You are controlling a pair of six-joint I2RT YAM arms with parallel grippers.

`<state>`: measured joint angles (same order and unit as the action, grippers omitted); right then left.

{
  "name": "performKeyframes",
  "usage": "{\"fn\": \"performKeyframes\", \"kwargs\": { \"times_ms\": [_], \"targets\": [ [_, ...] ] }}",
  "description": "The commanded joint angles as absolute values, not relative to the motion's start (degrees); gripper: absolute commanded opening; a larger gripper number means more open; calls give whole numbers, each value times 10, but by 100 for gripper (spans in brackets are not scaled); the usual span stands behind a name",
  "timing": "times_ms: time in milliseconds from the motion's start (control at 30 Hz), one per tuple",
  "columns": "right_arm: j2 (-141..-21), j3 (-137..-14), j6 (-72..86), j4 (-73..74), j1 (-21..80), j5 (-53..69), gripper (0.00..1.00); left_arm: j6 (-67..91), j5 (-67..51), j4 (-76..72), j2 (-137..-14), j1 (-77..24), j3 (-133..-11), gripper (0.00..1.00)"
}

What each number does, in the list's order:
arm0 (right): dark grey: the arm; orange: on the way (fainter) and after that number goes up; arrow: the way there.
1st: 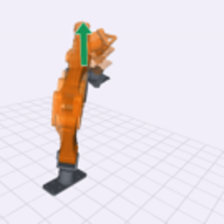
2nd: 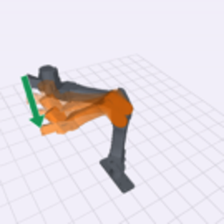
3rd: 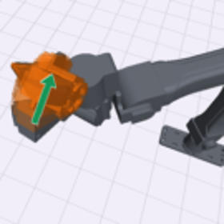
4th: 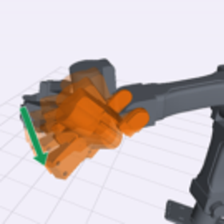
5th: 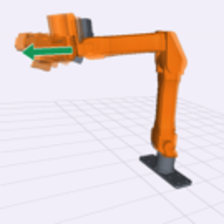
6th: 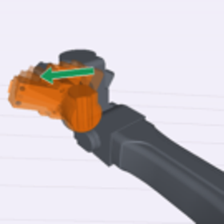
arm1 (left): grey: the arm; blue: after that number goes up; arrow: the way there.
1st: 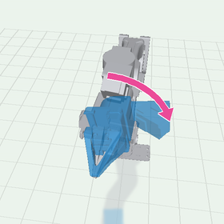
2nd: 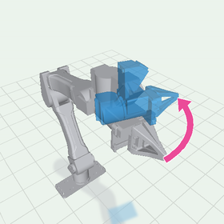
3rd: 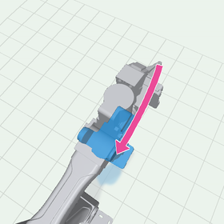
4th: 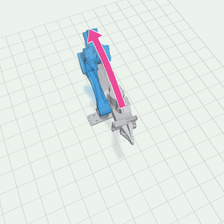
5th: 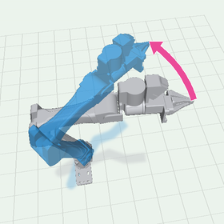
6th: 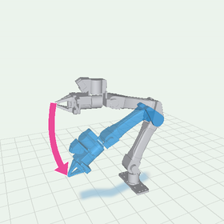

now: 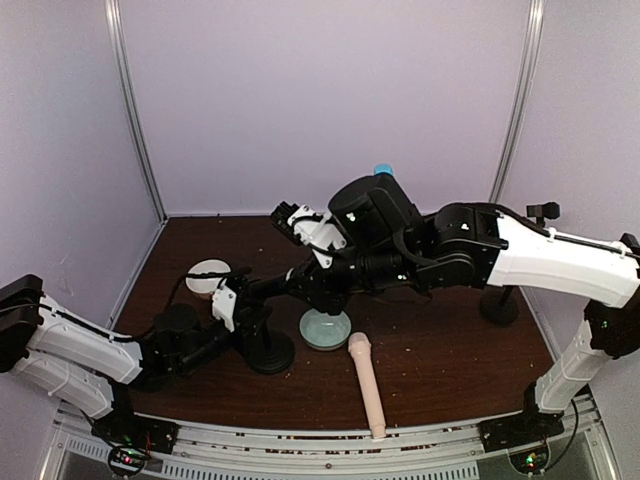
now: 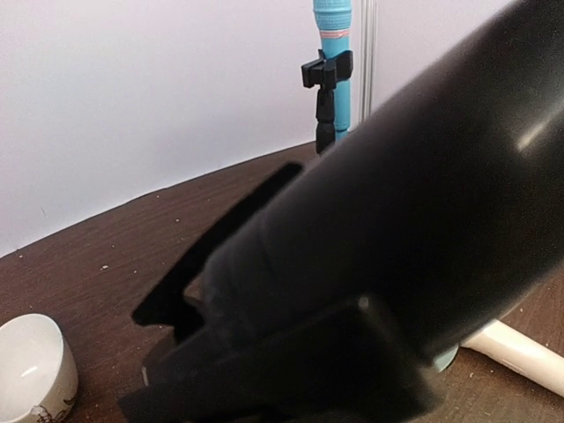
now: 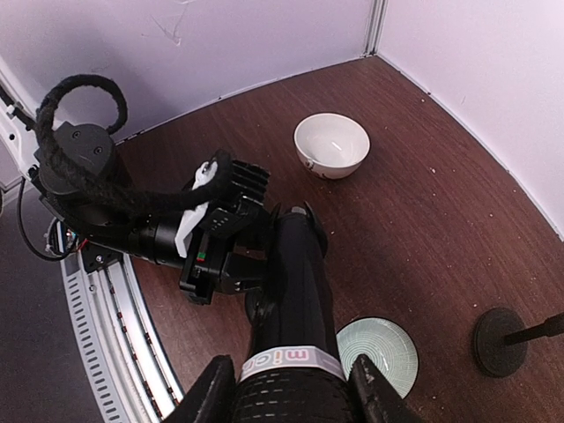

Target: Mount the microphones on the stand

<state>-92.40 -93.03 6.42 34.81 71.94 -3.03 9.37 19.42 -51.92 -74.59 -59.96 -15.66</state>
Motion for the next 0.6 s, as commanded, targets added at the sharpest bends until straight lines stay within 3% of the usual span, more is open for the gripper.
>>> {"fn": "performKeyframes", "kwargs": {
  "times_ms": [0, 567],
  "targets": [
    [-991, -922, 72, 426, 720, 8, 0, 43, 157, -561, -750, -620, -186, 0],
    [-1067, -986, 68, 479, 708, 11, 0, 42, 142, -577, -777, -622, -202, 0]
  ]
}}
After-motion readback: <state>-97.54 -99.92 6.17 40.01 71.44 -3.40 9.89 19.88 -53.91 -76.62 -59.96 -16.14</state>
